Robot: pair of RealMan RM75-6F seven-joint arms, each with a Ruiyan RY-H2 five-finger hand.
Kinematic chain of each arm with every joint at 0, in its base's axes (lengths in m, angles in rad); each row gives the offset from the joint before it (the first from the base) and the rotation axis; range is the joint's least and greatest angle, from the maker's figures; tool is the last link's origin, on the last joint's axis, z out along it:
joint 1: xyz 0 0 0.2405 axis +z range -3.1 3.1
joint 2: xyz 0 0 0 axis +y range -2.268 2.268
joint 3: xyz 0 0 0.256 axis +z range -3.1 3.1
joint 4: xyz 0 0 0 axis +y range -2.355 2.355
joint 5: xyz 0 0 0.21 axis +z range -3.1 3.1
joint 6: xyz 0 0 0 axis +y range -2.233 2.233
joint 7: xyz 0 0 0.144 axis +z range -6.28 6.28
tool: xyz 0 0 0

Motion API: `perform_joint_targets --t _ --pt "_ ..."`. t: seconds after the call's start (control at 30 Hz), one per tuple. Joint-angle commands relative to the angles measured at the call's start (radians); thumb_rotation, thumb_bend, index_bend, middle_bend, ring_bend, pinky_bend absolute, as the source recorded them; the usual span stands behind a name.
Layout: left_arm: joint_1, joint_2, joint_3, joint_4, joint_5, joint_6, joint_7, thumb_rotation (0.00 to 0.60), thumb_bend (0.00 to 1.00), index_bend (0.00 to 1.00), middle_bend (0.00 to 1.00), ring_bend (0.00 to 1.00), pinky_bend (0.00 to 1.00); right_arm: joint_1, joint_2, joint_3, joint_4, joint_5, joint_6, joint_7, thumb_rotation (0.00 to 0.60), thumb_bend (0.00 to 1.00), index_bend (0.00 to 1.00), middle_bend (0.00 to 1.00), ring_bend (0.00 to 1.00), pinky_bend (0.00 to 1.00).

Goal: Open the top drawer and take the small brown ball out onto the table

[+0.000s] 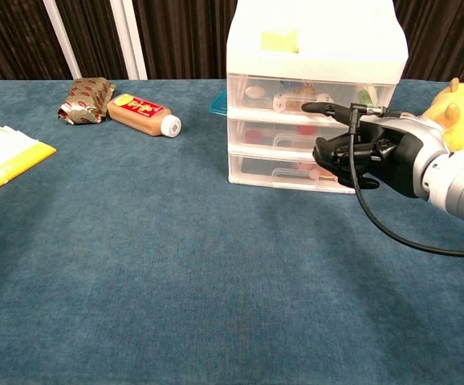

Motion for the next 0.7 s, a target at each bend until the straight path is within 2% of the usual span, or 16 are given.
perform_joint_targets --t 0.03,0.7 --pt "0.000 0.000 -0.001 0.000 -0.001 0.000 0.000 0.600 0.37 0.10 0.00 0.00 0.00 0.005 -0.001 0.003 0.003 0.001 -0.007 0.002 0.600 0.69 0.04 0.81 0.89 1.00" --pt "0.000 0.002 -0.001 0.000 -0.006 -0.002 0.000 0.600 0.37 0.10 0.00 0.00 0.00 0.031 -0.015 0.023 0.018 0.010 -0.044 0.011 0.600 0.69 0.04 0.81 0.89 1.00"
